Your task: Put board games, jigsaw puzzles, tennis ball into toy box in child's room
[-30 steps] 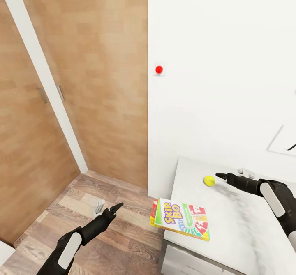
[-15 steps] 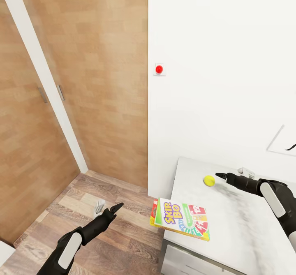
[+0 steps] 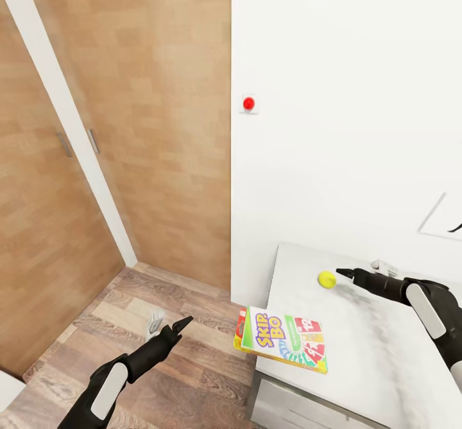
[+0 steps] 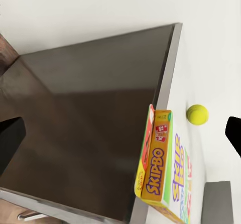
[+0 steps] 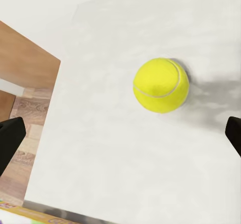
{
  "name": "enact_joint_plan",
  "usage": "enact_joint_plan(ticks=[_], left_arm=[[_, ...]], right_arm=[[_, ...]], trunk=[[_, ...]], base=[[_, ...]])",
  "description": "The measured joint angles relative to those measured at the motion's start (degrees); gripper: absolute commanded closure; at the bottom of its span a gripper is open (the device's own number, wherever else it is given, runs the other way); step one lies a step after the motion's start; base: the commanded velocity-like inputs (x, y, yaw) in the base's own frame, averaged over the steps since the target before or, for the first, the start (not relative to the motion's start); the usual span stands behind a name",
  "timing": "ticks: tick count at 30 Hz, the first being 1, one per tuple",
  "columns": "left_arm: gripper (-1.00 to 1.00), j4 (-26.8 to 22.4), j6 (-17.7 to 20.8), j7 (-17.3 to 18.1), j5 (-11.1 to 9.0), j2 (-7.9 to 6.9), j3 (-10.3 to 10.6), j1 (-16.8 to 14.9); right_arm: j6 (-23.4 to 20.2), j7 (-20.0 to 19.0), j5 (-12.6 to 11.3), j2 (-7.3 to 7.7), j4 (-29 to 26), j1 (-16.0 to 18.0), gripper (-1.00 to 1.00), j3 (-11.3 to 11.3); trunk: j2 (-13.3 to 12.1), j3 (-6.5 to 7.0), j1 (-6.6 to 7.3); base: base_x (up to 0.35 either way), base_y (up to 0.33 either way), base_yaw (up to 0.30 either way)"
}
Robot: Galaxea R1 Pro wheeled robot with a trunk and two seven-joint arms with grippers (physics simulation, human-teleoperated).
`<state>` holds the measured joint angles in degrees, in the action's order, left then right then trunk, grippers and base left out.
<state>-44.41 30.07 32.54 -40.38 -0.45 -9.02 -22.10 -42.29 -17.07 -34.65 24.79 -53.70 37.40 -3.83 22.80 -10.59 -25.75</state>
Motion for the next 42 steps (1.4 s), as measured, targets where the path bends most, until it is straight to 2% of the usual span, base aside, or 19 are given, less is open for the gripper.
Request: enact_joint_plan(ticks=[22,33,42], left_arm=[[-1.0,0.8,0.1,-0.2,0.0,-0.14,0.0,-0.2],[-1.0,2.2,0.2,-0.5,0.0,-0.19,-0.1,-0.5],[-1.0,6.0,0.1,-0.7,0.0,-0.27,-0.2,-2.2]], right_arm=[[0.0,0.0,0.0,0.08,-1.1,-0.2,-1.0,0.0],[0.0,0.0,0.0,0.1,-1.4,-0.3,-1.0,0.0],[0.0,0.0,0.0,0.18,-1.7,-0.3,-1.0,0.0]], trunk=[[0.0,-0.69,0.0],[0.0,-0.72,0.0],[0.0,-0.73,0.0]], base=[[0.0,0.0,-0.008],[0.0,0.0,-0.184],[0.0,0.0,-0.106]])
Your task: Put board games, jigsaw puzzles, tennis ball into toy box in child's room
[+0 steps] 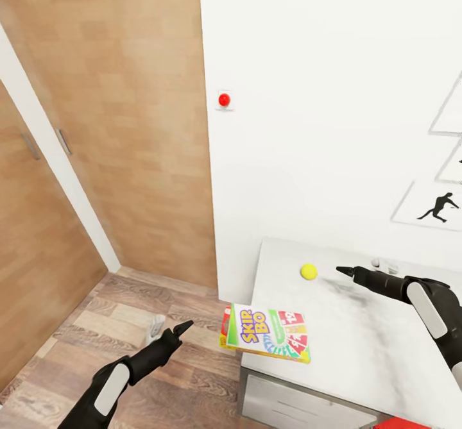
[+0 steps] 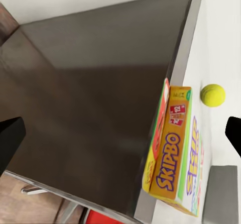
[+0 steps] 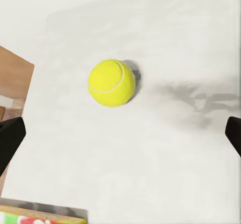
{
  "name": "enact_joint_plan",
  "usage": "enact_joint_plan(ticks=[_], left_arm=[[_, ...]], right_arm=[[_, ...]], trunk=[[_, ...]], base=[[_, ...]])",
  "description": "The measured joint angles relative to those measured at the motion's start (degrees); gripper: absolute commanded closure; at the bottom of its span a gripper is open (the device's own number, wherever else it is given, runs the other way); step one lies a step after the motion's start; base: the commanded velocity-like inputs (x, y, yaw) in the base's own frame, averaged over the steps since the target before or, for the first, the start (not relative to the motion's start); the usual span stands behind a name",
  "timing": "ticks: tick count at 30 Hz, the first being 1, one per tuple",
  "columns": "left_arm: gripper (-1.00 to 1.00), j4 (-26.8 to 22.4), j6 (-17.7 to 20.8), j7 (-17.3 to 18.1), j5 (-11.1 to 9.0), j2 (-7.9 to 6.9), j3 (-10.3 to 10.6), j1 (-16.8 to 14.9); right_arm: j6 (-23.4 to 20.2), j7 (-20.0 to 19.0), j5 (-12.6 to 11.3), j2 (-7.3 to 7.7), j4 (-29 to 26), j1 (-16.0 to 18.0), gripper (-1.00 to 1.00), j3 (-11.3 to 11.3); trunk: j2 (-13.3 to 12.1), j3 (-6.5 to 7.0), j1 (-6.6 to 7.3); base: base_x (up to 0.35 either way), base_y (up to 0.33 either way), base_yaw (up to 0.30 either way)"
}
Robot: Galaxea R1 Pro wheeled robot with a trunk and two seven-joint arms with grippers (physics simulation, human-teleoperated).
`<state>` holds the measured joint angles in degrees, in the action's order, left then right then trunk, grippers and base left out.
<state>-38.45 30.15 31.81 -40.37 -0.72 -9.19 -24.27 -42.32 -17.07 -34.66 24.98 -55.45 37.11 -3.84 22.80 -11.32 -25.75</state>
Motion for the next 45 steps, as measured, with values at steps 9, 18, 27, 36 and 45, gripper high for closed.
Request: enact_joint_plan(ticks=[9,18,27,36,45], left_arm=[[-1.0,3.2,-0.2,-0.4,0.1,-0.18,-1.0,-2.2],[-1.0,8.4,-0.8,-1.3,0.3,-0.47,-2.9,-6.1],[-1.0,10.1,-1.0,-1.4,0.3,-0.57,-3.4,-7.4],[-1.0,10.8,-1.0,-1.3,0.5,-0.6,-3.6,-7.9],[-1.0,11.0,-1.1,-1.3,0.5,-0.56,-3.6,-8.0]], right_arm=[[0.0,0.0,0.0,0.05,-0.7,-0.2,-1.0,0.0],[-1.2,0.0,0.0,0.07,-2.4,-1.0,-1.0,0.0],[-1.9,0.0,0.0,0.08,-3.9,-1.8,-1.0,-0.1],[-2.1,0.0,0.0,0.06,-4.6,-2.2,-1.0,-0.1],[-2.2,0.0,0.0,0.01,-4.9,-2.3,-1.0,-0.1]], trunk=[[0.0,0.0,0.0],[0.0,0.0,0.0],[0.0,0.0,0.0],[0.0,0.0,0.0],[0.0,0.0,0.0]], base=[[0.0,0.0,-0.03],[0.0,0.0,-0.009],[0.0,0.0,-0.003],[0.0,0.0,0.0],[0.0,0.0,-0.083]])
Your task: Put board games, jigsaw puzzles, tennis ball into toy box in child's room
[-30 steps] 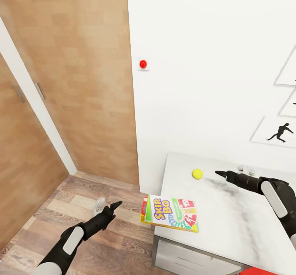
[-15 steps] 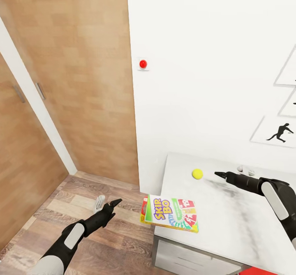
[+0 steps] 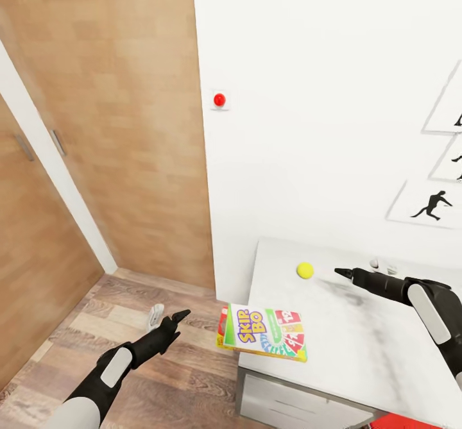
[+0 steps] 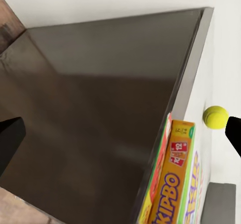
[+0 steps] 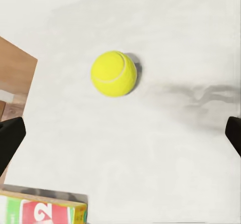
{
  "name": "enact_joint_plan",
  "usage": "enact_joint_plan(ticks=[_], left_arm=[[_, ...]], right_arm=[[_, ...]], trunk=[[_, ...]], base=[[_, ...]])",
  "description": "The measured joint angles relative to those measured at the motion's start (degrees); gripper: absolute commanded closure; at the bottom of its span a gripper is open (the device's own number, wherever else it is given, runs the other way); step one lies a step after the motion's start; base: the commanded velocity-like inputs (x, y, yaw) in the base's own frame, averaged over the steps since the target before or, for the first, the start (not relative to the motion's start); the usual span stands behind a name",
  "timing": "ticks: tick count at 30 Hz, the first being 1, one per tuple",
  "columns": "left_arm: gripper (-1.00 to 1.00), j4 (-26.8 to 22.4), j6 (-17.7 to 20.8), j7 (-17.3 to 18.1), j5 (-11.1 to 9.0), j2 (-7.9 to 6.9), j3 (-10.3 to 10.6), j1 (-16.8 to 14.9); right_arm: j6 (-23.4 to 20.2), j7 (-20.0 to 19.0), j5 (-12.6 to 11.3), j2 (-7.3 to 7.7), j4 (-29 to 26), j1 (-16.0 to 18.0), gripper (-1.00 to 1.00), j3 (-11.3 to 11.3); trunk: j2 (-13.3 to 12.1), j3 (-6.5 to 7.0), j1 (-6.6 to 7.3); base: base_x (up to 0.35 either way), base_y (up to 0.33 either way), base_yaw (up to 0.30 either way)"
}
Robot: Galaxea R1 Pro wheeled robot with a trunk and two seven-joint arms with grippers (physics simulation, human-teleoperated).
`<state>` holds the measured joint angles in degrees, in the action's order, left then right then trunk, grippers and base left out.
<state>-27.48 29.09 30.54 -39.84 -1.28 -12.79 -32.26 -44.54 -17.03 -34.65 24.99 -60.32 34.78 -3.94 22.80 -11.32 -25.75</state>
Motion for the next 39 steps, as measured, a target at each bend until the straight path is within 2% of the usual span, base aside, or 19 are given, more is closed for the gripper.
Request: enact_joint_plan(ticks=[26,39], left_arm=[[-1.0,0.1,0.0,0.1,0.1,0.09,0.6,0.0],[-1.0,0.1,0.0,0.4,0.1,0.29,0.6,0.0]], right_arm=[[-0.1,0.0,0.0,-0.06,-0.1,0.0,-1.0,-0.1],[-0.1,0.0,0.0,-0.1,-0.1,0.0,-1.0,-0.1]], trunk=[[0.0,0.0,0.0],[0.0,0.0,0.0]], base=[[0.0,0.0,-0.227],[0.0,0.0,-0.082]])
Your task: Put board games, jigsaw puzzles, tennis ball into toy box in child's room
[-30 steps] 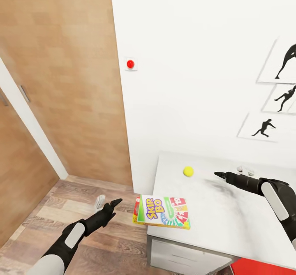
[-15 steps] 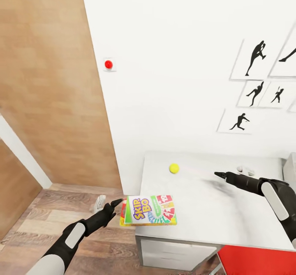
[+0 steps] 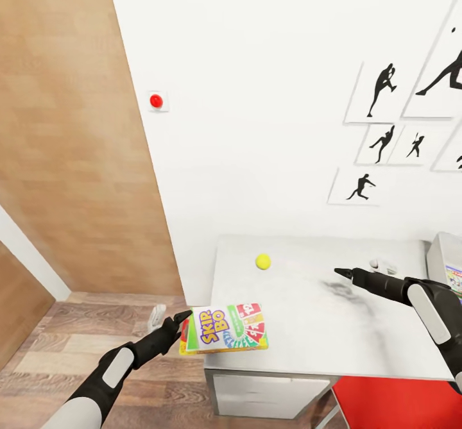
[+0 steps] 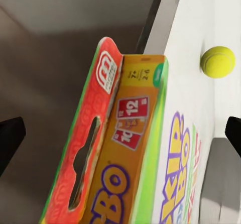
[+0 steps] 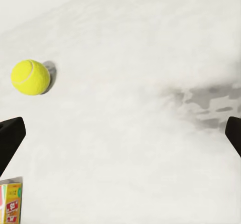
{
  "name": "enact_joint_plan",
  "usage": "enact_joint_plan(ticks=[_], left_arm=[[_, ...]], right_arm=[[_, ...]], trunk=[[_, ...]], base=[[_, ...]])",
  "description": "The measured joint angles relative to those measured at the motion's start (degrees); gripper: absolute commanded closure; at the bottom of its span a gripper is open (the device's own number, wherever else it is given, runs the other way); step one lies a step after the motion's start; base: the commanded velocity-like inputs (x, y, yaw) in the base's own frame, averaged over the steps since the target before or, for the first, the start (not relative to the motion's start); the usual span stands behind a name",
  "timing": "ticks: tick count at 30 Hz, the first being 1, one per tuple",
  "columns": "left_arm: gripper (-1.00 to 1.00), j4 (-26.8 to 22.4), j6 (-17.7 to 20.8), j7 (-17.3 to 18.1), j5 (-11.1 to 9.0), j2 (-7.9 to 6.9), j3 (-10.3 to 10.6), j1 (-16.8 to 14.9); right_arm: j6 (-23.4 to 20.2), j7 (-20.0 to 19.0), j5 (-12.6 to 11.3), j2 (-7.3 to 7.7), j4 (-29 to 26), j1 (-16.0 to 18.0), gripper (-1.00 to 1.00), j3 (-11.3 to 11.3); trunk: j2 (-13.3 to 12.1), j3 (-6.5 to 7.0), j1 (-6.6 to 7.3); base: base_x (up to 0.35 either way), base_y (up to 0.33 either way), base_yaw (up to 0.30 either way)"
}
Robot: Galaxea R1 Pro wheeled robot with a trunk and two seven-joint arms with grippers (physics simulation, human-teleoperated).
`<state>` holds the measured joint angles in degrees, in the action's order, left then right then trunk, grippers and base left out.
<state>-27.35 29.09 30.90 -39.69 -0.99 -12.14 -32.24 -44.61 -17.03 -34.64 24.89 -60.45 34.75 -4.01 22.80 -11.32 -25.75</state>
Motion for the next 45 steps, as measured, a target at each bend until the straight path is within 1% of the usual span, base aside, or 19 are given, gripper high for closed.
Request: enact_joint_plan(ticks=[32,45], left_arm=[[-1.0,0.0,0.0,0.1,-0.2,0.14,-0.1,0.5],[-1.0,0.0,0.1,0.1,-0.2,0.19,-0.1,0.5]], right_arm=[[0.0,0.0,0.0,-0.01,0.0,0.0,-1.0,0.0],[0.0,0.0,0.0,-0.04,0.0,0.0,-1.0,0.0]], trunk=[[0.0,0.0,0.0],[0.0,0.0,0.0]], base=[[0.0,0.0,-0.009],[0.0,0.0,-0.113]])
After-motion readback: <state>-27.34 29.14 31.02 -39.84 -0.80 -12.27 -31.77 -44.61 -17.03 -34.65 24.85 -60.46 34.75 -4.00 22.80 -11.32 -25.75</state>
